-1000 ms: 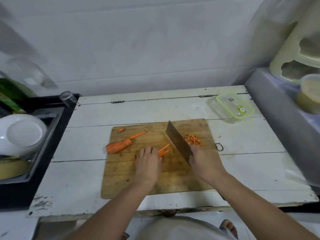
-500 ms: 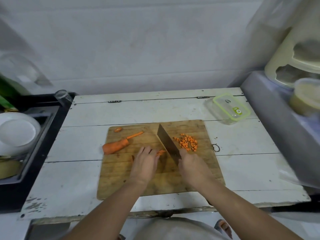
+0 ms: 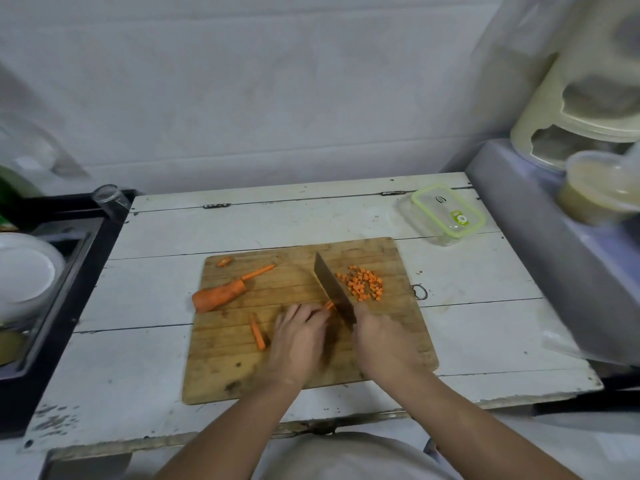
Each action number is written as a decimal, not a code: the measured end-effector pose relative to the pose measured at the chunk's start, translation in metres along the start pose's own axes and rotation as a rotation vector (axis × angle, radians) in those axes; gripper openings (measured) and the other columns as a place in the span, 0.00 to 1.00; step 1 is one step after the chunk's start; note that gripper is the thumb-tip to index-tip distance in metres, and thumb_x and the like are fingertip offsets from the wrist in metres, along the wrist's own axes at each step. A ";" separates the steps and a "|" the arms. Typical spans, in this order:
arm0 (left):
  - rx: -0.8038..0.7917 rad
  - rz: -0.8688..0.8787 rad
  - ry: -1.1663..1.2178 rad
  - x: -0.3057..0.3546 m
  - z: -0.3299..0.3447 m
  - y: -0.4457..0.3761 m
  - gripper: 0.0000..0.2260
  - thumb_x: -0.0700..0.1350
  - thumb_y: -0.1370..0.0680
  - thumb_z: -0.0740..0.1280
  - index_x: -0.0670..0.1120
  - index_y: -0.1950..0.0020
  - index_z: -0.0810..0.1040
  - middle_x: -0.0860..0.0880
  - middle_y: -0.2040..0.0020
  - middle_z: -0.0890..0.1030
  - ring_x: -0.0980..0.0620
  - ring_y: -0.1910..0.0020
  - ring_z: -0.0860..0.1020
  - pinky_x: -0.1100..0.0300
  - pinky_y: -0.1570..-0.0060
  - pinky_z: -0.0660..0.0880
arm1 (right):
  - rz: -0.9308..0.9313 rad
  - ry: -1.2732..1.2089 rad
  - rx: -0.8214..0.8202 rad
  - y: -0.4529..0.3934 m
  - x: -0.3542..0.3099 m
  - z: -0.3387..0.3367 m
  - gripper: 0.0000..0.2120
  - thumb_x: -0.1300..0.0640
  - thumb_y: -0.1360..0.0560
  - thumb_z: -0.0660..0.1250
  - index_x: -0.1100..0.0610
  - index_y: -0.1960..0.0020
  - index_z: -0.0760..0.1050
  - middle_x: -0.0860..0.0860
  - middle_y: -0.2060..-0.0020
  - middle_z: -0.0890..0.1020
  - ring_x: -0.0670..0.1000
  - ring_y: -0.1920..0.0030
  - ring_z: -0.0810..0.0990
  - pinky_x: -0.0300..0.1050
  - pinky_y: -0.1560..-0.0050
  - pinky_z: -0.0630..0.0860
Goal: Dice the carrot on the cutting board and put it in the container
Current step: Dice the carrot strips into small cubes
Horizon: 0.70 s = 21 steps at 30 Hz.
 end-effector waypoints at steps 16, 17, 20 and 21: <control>-0.073 0.179 -0.113 0.005 0.003 0.012 0.19 0.40 0.27 0.77 0.48 0.36 0.83 0.51 0.35 0.81 0.50 0.37 0.76 0.49 0.39 0.77 | -0.083 0.086 -0.057 0.017 0.015 -0.010 0.07 0.55 0.16 0.55 0.52 0.40 0.68 0.55 0.57 0.81 0.58 0.61 0.78 0.53 0.60 0.79; -0.090 0.191 -0.134 0.005 0.002 0.013 0.22 0.39 0.28 0.77 0.47 0.35 0.82 0.50 0.34 0.81 0.50 0.37 0.76 0.50 0.38 0.76 | -0.089 0.125 -0.061 0.019 0.012 -0.008 0.06 0.56 0.16 0.55 0.51 0.40 0.67 0.53 0.59 0.80 0.56 0.64 0.77 0.51 0.64 0.77; -0.108 0.204 -0.162 0.009 -0.001 0.013 0.26 0.38 0.31 0.78 0.46 0.34 0.81 0.49 0.35 0.81 0.49 0.37 0.77 0.51 0.38 0.76 | -0.085 0.231 -0.090 0.024 0.003 -0.005 0.10 0.61 0.18 0.60 0.51 0.39 0.66 0.51 0.59 0.79 0.52 0.66 0.73 0.46 0.69 0.71; -0.106 0.206 -0.161 0.011 -0.001 0.013 0.27 0.37 0.32 0.78 0.45 0.34 0.81 0.49 0.35 0.81 0.49 0.37 0.77 0.52 0.38 0.76 | -0.077 0.257 -0.106 0.025 0.001 -0.004 0.11 0.62 0.19 0.60 0.51 0.39 0.65 0.51 0.58 0.80 0.52 0.65 0.74 0.46 0.66 0.72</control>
Point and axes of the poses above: each hand's wrist, its own y-axis away from the middle knuckle, its own z-axis out of the palm, x = y × z, the point moved 8 cm from there along -y, towards the middle knuckle
